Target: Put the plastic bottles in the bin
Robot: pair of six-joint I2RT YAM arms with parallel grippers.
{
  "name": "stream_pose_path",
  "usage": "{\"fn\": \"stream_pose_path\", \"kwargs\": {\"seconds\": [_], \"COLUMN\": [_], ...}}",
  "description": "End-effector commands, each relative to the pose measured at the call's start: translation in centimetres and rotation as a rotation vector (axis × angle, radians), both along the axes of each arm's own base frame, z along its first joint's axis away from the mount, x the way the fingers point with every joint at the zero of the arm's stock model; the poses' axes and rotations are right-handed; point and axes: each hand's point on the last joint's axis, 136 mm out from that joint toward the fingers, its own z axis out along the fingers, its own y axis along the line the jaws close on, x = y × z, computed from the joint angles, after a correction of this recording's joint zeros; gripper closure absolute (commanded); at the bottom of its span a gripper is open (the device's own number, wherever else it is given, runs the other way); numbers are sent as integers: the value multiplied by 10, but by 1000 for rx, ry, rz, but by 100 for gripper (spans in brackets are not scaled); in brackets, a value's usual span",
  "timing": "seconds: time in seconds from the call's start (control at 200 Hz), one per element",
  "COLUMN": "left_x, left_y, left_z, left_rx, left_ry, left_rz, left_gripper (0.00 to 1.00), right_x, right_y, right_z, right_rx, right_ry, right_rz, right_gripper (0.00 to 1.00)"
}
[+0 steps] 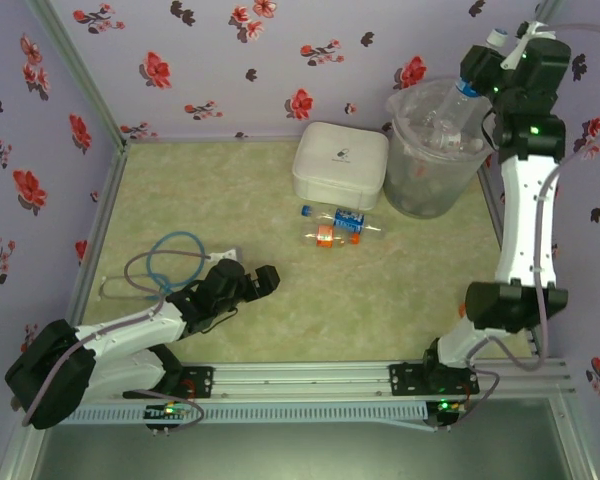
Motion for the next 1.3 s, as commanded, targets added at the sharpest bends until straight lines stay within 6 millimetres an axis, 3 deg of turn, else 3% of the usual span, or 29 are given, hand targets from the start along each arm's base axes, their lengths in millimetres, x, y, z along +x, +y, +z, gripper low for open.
{"fn": "stream_pose_path", "kwargs": {"seconds": [0.0,0.2,0.59,0.705,0.93,1.055,1.295], "left_x": [4,5,9,10,11,12,13], "left_y": [2,1,-7,-8,-9,-11,-12], "left_z": [10,11,13,13,12,12,9], "left_rx": [-11,-13,1,4,11,26,32], "left_ry": [-18,-14,-7,-5,-3,-1,2], "left_rz": [26,28,13,10,7,0,-3], "left_gripper": [0,0,0,0,0,0,0], "right_x": [27,65,89,94,96,95,83], "right_y": [-3,1,37,47,52,52,33], "right_z": [3,-62,-199,-231,-273,-268,-189], "right_rx": [-13,-26,19,54,144,166,159], "right_ry": [-31,184,537,601,702,701,557], "right_rz": [0,37,153,159,127,117,70], "right_gripper": [100,100,99,92,79,67,35]}}
